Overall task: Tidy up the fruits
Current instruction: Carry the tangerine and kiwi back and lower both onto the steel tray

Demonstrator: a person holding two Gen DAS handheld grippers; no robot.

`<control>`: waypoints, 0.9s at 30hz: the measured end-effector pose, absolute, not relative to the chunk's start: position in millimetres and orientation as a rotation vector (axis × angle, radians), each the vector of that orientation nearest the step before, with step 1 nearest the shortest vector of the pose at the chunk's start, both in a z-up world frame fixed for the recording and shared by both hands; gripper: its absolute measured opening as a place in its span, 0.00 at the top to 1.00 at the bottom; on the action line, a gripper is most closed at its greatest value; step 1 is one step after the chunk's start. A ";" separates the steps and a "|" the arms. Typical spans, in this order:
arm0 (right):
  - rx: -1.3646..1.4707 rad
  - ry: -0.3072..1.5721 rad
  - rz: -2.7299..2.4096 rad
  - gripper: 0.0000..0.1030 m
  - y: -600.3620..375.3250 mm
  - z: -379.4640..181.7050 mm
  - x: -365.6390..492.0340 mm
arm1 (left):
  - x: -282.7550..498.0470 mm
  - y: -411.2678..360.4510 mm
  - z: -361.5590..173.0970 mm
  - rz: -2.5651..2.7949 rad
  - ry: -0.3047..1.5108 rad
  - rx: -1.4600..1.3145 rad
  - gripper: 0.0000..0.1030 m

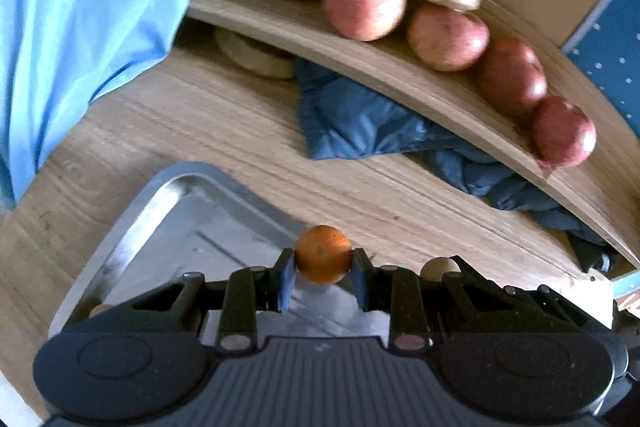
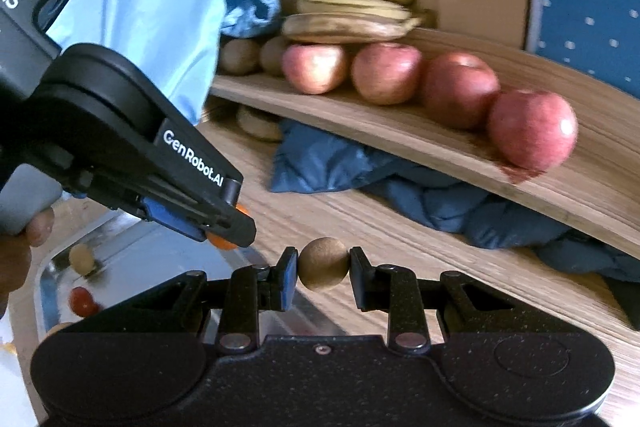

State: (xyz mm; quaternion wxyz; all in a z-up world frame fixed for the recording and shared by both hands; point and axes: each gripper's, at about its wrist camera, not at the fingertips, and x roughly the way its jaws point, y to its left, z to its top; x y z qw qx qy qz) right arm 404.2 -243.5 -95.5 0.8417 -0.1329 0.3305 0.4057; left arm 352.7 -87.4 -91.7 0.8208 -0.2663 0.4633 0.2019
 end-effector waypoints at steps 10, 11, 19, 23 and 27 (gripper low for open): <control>-0.321 0.706 0.938 0.71 -223.2 -98.0 388.2 | 333.0 -69.5 -102.4 0.490 1.006 -0.603 0.69; -0.324 0.707 0.943 0.71 -221.9 -98.1 387.1 | 331.0 -68.7 -103.1 0.492 1.008 -0.605 0.69; -0.347 0.721 0.979 0.71 -215.6 -99.2 379.7 | 323.8 -68.4 -108.5 0.494 1.022 -0.620 0.69; -0.356 0.728 0.985 0.71 -214.4 -99.9 377.5 | 321.6 -69.0 -109.0 0.495 1.030 -0.623 0.69; -0.363 0.733 0.991 0.71 -214.6 -100.0 376.2 | 320.3 -69.0 -109.7 0.497 1.038 -0.625 0.68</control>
